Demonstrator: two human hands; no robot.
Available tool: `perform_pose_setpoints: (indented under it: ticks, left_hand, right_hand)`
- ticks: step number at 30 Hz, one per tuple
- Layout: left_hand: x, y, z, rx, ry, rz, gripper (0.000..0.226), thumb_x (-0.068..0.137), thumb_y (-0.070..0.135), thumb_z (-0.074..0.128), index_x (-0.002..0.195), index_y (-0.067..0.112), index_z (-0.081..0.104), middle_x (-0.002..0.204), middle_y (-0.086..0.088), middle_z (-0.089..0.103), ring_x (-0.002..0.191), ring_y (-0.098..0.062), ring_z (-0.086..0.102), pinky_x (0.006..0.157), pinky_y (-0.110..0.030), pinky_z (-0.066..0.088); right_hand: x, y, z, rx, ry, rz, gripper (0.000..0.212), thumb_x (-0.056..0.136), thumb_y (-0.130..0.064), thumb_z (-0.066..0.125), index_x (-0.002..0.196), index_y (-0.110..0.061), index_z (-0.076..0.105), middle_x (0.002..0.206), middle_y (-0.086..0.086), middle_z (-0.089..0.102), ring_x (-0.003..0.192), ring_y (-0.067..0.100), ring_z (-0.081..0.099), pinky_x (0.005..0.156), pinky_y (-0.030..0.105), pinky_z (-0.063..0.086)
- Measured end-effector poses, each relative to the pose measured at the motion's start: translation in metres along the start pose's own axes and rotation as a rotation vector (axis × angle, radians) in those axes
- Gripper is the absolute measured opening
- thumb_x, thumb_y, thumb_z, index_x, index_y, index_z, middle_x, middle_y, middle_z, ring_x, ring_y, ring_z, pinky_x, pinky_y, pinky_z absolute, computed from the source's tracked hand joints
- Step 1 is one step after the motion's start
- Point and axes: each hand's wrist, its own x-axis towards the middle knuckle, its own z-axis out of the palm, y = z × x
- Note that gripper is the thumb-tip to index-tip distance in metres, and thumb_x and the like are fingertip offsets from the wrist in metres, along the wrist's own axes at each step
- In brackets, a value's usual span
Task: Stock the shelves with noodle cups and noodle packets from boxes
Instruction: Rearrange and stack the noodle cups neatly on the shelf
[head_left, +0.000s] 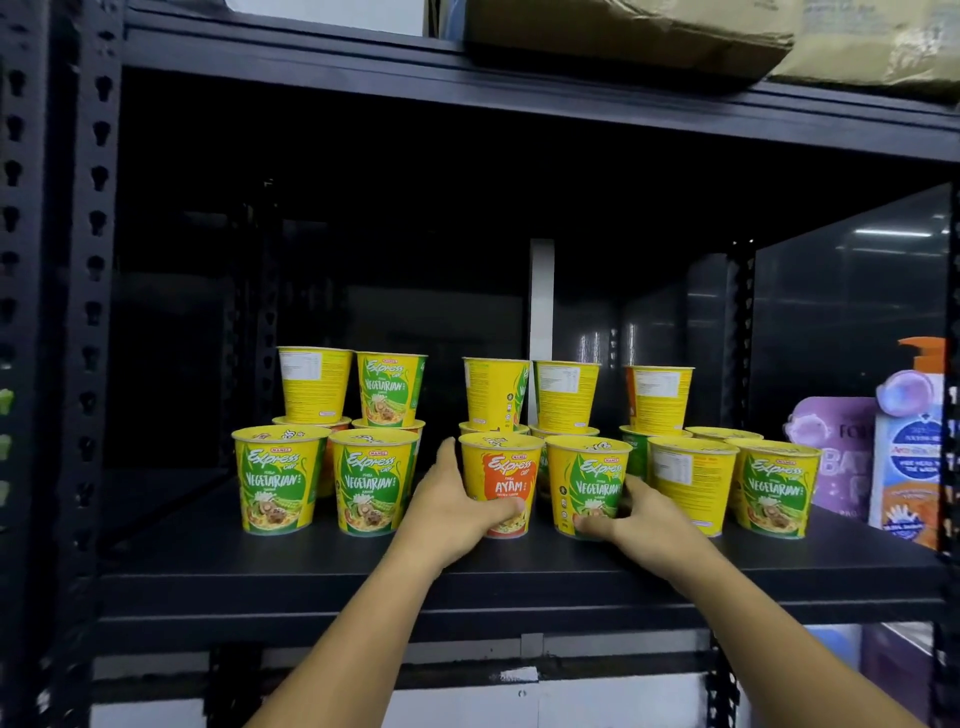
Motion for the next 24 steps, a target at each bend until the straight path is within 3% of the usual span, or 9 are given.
perform_pose_setpoints:
  ticks: [2, 4, 6, 8, 10, 13, 18, 21, 24]
  left_hand:
    - [-0.003, 0.002, -0.001, 0.036, 0.124, 0.025, 0.099, 0.074, 0.045, 0.090, 0.151, 0.029, 0.030, 0.134, 0.009, 0.044, 0.126, -0.015, 0.049, 0.096, -0.029, 0.042]
    - [-0.006, 0.000, -0.001, 0.079, 0.227, 0.085, 0.076, 0.075, 0.050, 0.087, 0.131, 0.030, 0.041, 0.127, 0.008, 0.049, 0.116, -0.015, 0.054, 0.091, -0.031, 0.050]
    - [-0.009, -0.002, 0.001, 0.174, 0.267, 0.188, 0.048, 0.080, 0.050, 0.082, 0.105, 0.029, 0.048, 0.103, 0.011, 0.054, 0.094, -0.009, 0.055, 0.075, -0.028, 0.050]
    - [-0.013, -0.002, 0.003, 0.265, 0.223, 0.318, 0.031, 0.085, 0.049, 0.075, 0.086, 0.028, 0.053, 0.083, 0.012, 0.056, 0.080, -0.006, 0.055, 0.065, -0.027, 0.045]
    - [-0.019, 0.000, 0.006, 0.358, 0.079, 0.451, 0.028, 0.089, 0.049, 0.068, 0.078, 0.027, 0.057, 0.078, 0.011, 0.058, 0.077, -0.006, 0.055, 0.067, -0.030, 0.048]
    - [-0.026, 0.003, 0.008, 0.549, -0.157, 0.577, 0.027, 0.096, 0.052, 0.056, 0.096, 0.028, 0.068, 0.091, 0.013, 0.066, 0.085, -0.006, 0.058, 0.074, -0.037, 0.054]
    - [-0.028, 0.007, 0.007, 0.632, -0.294, 0.655, 0.039, 0.102, 0.049, 0.049, 0.128, 0.029, 0.071, 0.123, 0.013, 0.072, 0.109, -0.006, 0.062, 0.089, -0.035, 0.056]
    - [-0.027, 0.008, 0.007, 0.632, -0.340, 0.668, 0.039, 0.104, 0.048, 0.048, 0.130, 0.030, 0.071, 0.127, 0.016, 0.070, 0.113, -0.003, 0.061, 0.093, -0.033, 0.055]
    - [-0.027, 0.008, 0.009, 0.633, -0.361, 0.678, 0.037, 0.104, 0.047, 0.048, 0.128, 0.030, 0.072, 0.126, 0.017, 0.070, 0.112, -0.002, 0.061, 0.092, -0.033, 0.054]
  right_hand:
    - [-0.002, -0.003, 0.002, -0.094, 0.046, -0.004, 0.048, 0.080, -0.043, 0.084, 0.118, -0.032, 0.056, 0.113, -0.011, 0.067, 0.107, 0.015, 0.062, 0.090, 0.032, 0.048]
    - [-0.002, -0.005, 0.004, -0.151, 0.076, -0.002, 0.047, 0.080, -0.047, 0.083, 0.116, -0.031, 0.057, 0.115, -0.008, 0.068, 0.104, 0.016, 0.063, 0.089, 0.033, 0.050]
    - [-0.003, -0.006, 0.003, -0.185, 0.078, 0.010, 0.047, 0.080, -0.050, 0.082, 0.115, -0.029, 0.059, 0.116, -0.005, 0.070, 0.101, 0.016, 0.062, 0.089, 0.033, 0.052]
    - [-0.005, -0.006, 0.002, -0.224, 0.076, 0.017, 0.053, 0.079, -0.055, 0.081, 0.119, -0.026, 0.062, 0.117, -0.005, 0.071, 0.103, 0.017, 0.064, 0.091, 0.036, 0.054]
    - [-0.009, -0.005, 0.000, -0.311, 0.077, 0.014, 0.056, 0.079, -0.062, 0.077, 0.121, -0.026, 0.064, 0.118, -0.005, 0.071, 0.106, 0.018, 0.064, 0.090, 0.037, 0.054]
    - [-0.021, -0.002, -0.003, -0.485, 0.042, 0.001, 0.056, 0.086, -0.070, 0.062, 0.124, -0.028, 0.063, 0.119, -0.004, 0.071, 0.106, 0.019, 0.064, 0.086, 0.037, 0.055]
    - [-0.040, 0.011, -0.017, -0.576, -0.044, -0.045, 0.056, 0.099, -0.065, 0.043, 0.143, -0.033, 0.056, 0.140, -0.007, 0.063, 0.126, 0.019, 0.057, 0.099, 0.038, 0.049]
    - [-0.053, 0.022, -0.027, -0.539, -0.045, -0.089, 0.052, 0.104, -0.058, 0.041, 0.147, -0.031, 0.055, 0.152, -0.010, 0.053, 0.140, 0.014, 0.047, 0.113, 0.033, 0.038]
    - [-0.064, 0.032, -0.039, -0.553, -0.012, -0.128, 0.050, 0.106, -0.052, 0.041, 0.148, -0.029, 0.054, 0.154, -0.012, 0.049, 0.145, 0.010, 0.041, 0.117, 0.028, 0.029]
